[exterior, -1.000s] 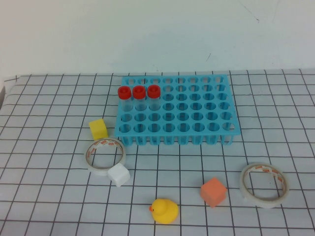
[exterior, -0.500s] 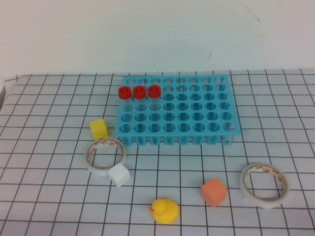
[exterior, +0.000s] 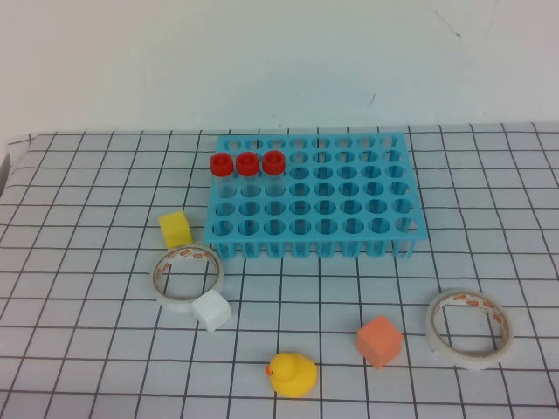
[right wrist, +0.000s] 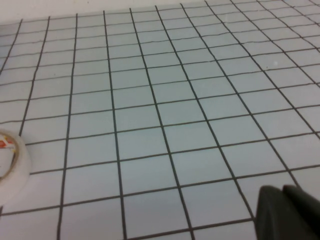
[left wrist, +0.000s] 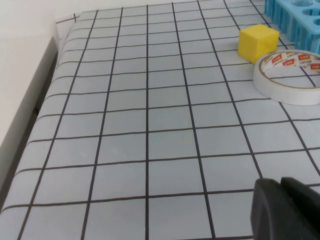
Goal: Place the test tubes
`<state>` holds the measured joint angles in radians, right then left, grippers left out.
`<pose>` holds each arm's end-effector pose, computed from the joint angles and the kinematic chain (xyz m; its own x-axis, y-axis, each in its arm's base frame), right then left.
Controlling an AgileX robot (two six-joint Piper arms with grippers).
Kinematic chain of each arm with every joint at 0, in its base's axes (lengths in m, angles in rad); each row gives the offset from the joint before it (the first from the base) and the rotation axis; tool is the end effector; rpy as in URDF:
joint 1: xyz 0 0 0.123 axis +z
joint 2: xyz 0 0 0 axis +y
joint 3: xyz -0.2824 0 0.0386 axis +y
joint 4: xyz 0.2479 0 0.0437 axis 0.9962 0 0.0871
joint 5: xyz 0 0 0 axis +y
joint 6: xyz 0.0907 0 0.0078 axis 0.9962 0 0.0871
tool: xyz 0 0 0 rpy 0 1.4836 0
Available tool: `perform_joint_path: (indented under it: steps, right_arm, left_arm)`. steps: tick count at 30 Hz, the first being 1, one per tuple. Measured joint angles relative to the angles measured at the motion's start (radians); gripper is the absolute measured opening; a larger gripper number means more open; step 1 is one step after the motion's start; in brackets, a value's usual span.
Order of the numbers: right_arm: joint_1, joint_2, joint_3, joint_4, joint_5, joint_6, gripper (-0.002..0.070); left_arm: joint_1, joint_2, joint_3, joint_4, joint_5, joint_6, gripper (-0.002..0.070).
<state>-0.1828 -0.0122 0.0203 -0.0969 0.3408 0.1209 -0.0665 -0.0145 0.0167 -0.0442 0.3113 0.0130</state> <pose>0.0519 -0.0126 0.1763 -0.2466 0.0756 -0.9662 0.2198 0.9753 0.0202 0.0535 -0.0048 0.1801 -0.2258 -0.0141 -0.9741 0.0731 0.9968 -0.0314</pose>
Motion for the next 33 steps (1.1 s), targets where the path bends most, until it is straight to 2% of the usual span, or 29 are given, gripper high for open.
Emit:
perform_joint_path:
  steps: [10, 33]
  right_arm:
    - [0.110, 0.000, 0.000, -0.016, 0.002, 0.027, -0.0001]
    - [0.109, 0.000, -0.002, -0.018, 0.002, -0.034, -0.0001]
  left_arm:
    - [0.000, 0.000, 0.000, 0.000, 0.000, 0.000, -0.0001]
    - [0.000, 0.000, 0.000, 0.000, 0.002, 0.000, -0.0001]
